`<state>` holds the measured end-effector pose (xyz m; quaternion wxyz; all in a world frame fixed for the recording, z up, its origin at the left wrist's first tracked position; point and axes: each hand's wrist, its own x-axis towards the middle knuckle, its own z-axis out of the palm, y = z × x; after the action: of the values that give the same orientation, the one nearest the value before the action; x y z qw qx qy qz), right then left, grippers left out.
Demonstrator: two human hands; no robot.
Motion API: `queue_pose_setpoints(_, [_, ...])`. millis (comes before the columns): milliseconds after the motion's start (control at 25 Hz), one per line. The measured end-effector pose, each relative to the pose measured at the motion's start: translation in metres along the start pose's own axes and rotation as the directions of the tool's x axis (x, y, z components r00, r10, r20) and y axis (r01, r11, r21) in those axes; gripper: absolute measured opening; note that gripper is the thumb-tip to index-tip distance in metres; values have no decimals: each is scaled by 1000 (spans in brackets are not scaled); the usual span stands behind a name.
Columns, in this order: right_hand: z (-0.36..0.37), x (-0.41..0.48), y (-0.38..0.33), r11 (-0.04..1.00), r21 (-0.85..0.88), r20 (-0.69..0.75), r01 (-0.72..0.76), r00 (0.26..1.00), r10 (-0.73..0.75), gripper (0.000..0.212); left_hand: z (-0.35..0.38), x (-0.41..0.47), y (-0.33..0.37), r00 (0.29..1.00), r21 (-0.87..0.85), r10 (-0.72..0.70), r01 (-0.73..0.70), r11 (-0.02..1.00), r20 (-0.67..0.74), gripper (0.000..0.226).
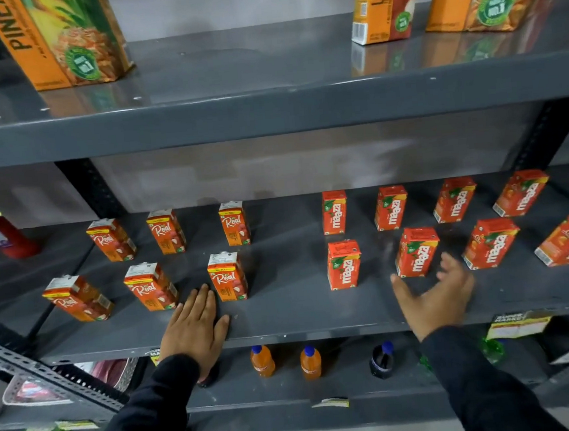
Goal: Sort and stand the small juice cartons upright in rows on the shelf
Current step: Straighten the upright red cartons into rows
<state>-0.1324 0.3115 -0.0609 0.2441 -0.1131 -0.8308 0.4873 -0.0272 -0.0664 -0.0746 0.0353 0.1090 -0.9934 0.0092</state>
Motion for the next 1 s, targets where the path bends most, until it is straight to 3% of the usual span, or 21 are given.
queue_pose_setpoints(80, [-4,26,-3,990,-126,86,-57,994,68,91,0,1,0,1000,3,-5,5,1000,10,84])
queue_pose_setpoints(200, [-2,37,-6,937,-348,211,2,975,76,65,0,2,0,999,10,-15,15,1000,34,81])
queue_pose_setpoints(400, [0,36,2,907,-421,189,30,980,55,52,-2,0,3,997,21,-55,54,998,50,78])
queue_pose_setpoints(680, [-4,35,5,907,-413,226,77,974,20,55,-2,1,6,995,10,-83,83,997,63,74])
queue_pose_setpoints(840, [-10,33,9,932,-353,268,83,963,16,74,-4,-1,8,994,14,-92,91,996,65,70])
queue_pose_setpoints(920, [-20,27,15,993,-114,196,42,980,-19,88,-6,-1,9,993,5,-98,98,995,62,68])
queue_pose_setpoints(1000, [-38,31,30,995,-7,-36,97,995,-97,89,-6,-1,10,993,9,-99,98,995,59,67])
